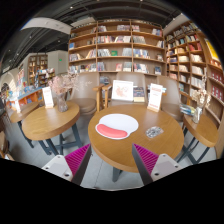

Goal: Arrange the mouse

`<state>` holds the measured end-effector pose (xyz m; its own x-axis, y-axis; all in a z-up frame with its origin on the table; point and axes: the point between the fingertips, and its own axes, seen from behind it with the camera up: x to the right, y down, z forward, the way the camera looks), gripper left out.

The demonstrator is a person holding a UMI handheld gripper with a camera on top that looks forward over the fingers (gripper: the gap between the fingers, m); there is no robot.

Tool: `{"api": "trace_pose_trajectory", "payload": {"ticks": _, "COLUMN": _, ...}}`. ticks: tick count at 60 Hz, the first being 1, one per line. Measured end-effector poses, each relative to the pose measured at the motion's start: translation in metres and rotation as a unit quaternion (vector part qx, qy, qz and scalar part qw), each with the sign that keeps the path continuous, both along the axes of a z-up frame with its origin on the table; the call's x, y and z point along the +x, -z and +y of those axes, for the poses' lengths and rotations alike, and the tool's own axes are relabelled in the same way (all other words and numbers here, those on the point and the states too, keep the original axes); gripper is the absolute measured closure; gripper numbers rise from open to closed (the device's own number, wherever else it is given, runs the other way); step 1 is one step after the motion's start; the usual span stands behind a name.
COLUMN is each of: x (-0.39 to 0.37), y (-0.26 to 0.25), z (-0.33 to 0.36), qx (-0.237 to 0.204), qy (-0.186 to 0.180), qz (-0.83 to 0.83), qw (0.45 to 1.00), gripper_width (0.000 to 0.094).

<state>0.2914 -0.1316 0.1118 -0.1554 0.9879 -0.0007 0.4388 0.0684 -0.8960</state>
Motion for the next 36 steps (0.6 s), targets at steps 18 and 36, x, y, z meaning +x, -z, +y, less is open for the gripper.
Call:
{"api": "trace_pose_trajectory", "payload": {"ticks": 18, "x": -0.024, "y": 0.019, "z": 0.083, "qx": 0.018, "qy": 0.057, "qz": -0.008, "qw": 0.998, "gripper_width": 0.0082}}
{"api": "trace_pose_trajectory", "payload": {"ticks": 36, "x": -0.046, "y": 0.035, "z": 0.165, "qx": 0.024, "qy": 0.105, "qz": -0.021, "qw": 0.994, "gripper_width": 0.0078}}
